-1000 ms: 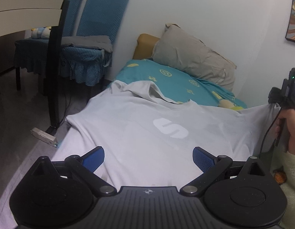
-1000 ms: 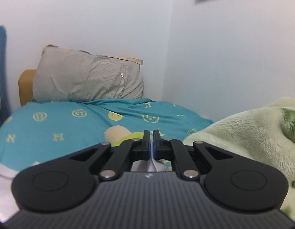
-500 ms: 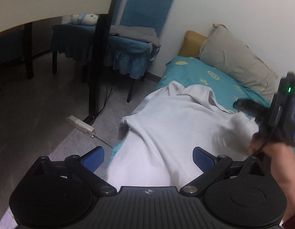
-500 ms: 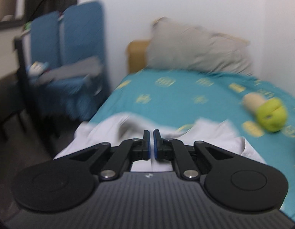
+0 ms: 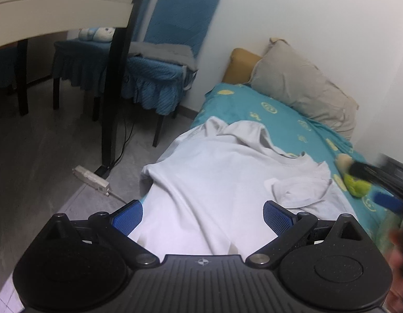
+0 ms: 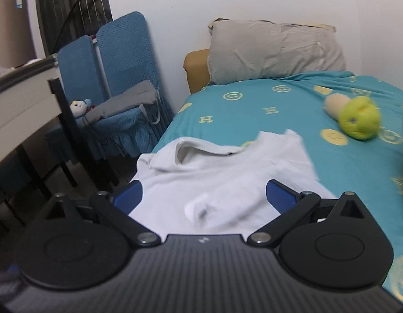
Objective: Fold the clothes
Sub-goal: 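Fold the sleeve across the shirt body with the right gripper and release, then grasp the T-shirt hem with the left gripper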
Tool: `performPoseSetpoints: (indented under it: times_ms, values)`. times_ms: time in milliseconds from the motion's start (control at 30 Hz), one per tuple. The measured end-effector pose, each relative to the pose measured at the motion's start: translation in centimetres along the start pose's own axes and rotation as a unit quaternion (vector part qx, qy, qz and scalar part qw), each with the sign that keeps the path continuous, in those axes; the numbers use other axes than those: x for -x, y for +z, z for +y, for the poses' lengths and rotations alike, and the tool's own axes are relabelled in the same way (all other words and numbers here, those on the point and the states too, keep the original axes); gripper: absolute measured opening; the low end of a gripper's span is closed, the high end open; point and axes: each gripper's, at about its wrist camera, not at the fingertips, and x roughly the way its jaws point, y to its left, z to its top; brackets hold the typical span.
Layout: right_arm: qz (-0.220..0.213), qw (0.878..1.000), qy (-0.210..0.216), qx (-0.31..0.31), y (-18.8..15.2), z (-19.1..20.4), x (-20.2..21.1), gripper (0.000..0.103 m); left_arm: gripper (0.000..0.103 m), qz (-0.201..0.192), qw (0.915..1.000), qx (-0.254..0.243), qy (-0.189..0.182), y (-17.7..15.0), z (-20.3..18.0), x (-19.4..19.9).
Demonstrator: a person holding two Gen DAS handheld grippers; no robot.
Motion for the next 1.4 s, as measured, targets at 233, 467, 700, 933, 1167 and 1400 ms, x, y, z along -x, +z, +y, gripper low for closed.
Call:
performPoseSetpoints:
  times_ms: [233, 467, 700, 933, 1167, 1400]
  values:
    - [-0.001, 1.0, -0.002, 0.014, -2.8, -0.8, 13.7, 0.103, 0.1, 0.0, 0.9989, -0.031, -0.034, -1.6, -1.6, 2.1]
    - [-0.044, 0.997, -0.004, -0.068, -5.0, -3.5, 20.8, 0.103, 0.1, 0.005, 0.9957, -0.071, -0.06, -3.8, -4.1, 3.6]
    - [-0.067, 0.994, -0.028, -0.087, -4.7, -6.9, 20.9, 0.103, 0.097, 0.038, 0.9919, -0.077, -0.093, -4.6, -6.5, 1.9]
    - [-0.076, 0.988, -0.102, -0.091, -4.8, -10.7, 18.4, 0.103, 0.086, 0.088, 0.9878, -0.026, -0.125, -2.5, -13.0, -6.6]
    - [-0.067, 0.986, -0.143, -0.062, -5.4, -12.7, 14.9, 0.103, 0.082, 0.097, 0.9879, -0.036, -0.116, -0.8, -24.2, -16.9]
    - [-0.057, 0.986, -0.141, -0.072, -5.9, -14.0, 12.9, 0.103, 0.037, 0.112, 0.9879, -0.094, -0.051, -2.3, -27.8, -22.8]
